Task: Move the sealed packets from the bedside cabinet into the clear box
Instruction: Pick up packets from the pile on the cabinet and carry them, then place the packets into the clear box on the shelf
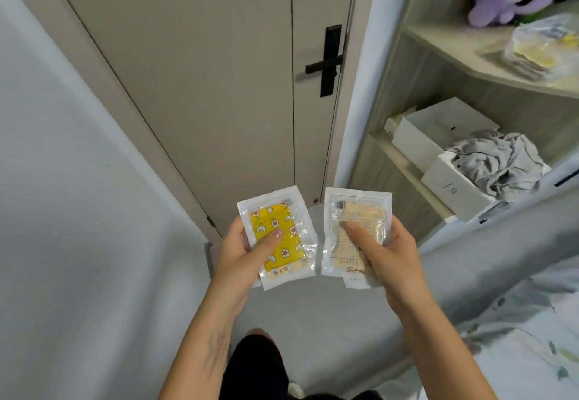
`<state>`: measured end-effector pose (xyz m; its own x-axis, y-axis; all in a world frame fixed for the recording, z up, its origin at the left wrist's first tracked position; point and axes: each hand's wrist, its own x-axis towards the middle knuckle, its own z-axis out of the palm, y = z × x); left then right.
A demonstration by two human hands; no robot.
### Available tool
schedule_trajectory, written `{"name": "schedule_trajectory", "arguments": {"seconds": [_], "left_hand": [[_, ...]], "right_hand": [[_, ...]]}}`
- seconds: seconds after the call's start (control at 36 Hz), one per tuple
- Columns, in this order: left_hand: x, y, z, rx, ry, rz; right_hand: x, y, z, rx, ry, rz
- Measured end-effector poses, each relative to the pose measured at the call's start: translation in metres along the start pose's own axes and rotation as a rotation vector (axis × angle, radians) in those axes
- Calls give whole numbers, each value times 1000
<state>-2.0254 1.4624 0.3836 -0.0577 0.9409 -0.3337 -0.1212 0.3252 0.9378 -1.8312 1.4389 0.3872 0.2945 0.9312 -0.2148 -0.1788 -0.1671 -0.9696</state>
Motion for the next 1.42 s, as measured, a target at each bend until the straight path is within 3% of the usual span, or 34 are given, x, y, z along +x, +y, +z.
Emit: {"name": "schedule_trajectory", "arguments": {"seconds": [0.25, 0.53, 0.81, 0.97, 1.11, 1.42], "left_hand": [[123, 26, 79, 51, -223, -57], [258, 73, 199, 132, -444, -56], [319, 89, 337, 255, -740, -56], [327, 89, 429, 264, -880, 24], [321, 108, 509, 138, -869, 108], [294, 146, 622, -90, -897, 29]], "right_hand": [[102, -15, -38, 18, 265, 3], [224, -67, -76, 15, 443, -43], [291, -101, -149, 97, 618, -16], [328, -138, -211, 107, 578, -96], [365, -181, -261, 37, 512, -278], [413, -243, -332, -120, 376, -440]]}}
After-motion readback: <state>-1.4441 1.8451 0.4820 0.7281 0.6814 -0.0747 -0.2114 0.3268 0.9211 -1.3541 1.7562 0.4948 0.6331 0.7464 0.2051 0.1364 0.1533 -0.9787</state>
